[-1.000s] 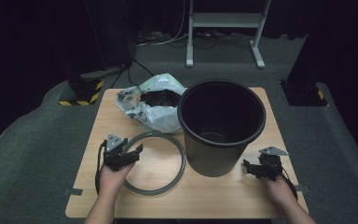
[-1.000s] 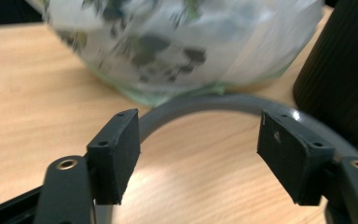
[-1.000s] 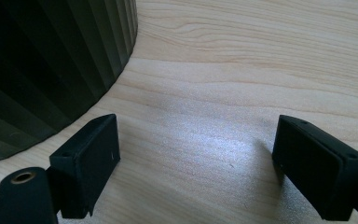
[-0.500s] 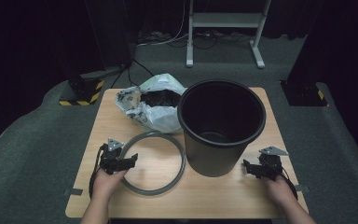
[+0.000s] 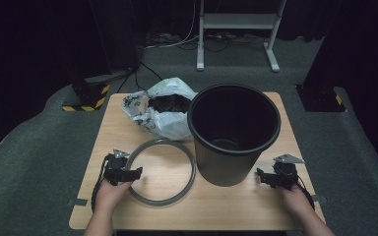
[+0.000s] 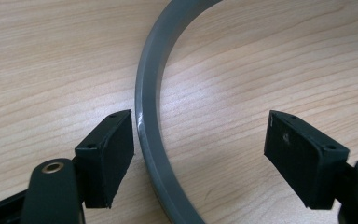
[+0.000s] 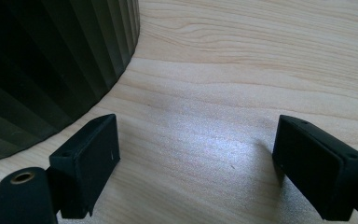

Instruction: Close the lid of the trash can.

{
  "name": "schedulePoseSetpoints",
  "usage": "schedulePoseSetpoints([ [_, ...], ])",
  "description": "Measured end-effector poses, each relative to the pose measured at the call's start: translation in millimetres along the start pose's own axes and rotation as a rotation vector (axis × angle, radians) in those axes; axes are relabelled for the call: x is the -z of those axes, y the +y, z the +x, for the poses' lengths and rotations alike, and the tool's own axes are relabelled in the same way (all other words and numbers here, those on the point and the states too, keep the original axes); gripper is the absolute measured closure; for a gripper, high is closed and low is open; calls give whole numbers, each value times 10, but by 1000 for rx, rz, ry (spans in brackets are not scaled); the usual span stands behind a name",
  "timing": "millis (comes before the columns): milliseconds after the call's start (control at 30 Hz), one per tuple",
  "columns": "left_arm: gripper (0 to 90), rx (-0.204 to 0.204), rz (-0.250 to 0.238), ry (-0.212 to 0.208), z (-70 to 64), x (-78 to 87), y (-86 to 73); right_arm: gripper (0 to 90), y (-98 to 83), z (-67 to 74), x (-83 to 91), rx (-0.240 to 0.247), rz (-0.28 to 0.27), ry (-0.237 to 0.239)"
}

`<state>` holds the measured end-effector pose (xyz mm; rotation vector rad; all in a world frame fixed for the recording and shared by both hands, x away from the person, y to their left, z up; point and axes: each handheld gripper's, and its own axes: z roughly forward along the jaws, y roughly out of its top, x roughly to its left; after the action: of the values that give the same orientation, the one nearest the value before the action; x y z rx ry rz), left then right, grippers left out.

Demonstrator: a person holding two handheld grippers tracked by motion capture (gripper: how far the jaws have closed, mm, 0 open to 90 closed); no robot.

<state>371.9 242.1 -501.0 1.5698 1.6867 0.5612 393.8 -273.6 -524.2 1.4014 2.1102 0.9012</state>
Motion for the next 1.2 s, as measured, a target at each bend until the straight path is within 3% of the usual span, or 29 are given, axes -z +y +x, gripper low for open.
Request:
schedulePoseSetpoints([
  [100,231,4,36,37,20,-16,-10,142,3,-2,-4,3,1,2],
  [133,232,21,54,64,53,-18,-10,142,6,-3,-8,6,-1,5],
  [167,238,21,54,64,53,-18,-10,142,6,-3,-8,6,-1,5],
  [200,238,47,50,74,61,-32,-13,141,8,-3,-9,6,0,4],
  [467,335,31,157,116,79,-65,-62,141,10,-2,-11,8,0,8],
  [500,346,31,157,116,79,-65,-62,141,10,-2,-11,8,0,8],
  [533,356,66,125,130,67,-90,-58,141,13,-1,-14,9,1,13],
  [633,397,82,129,137,54,-94,-44,141,18,-5,-18,16,1,16],
  [667,457,59,169,133,52,-87,-20,141,18,-5,-19,17,1,16],
  [733,496,64,193,142,35,-117,20,142,17,-3,-19,14,0,17],
  [800,516,37,263,154,45,-131,75,141,19,-7,-21,20,-1,21],
  [833,526,37,263,154,45,-131,75,141,19,-7,-21,20,-1,21],
  [867,526,30,300,159,43,-152,110,141,19,-8,-22,21,-1,22],
  [933,557,55,316,176,25,-211,154,141,20,-8,-23,23,-1,24],
  [967,572,37,372,183,47,-226,202,141,20,-9,-23,23,-1,24],
  [1033,594,50,389,187,53,-243,227,142,20,-9,-23,23,-1,24],
  [1067,608,67,417,196,63,-277,268,141,20,-7,-23,22,0,26],
  [1100,619,55,456,194,83,-275,293,142,20,-6,-23,22,0,27],
  [1200,647,75,458,211,70,-315,313,142,20,-7,-24,23,-1,27],
])
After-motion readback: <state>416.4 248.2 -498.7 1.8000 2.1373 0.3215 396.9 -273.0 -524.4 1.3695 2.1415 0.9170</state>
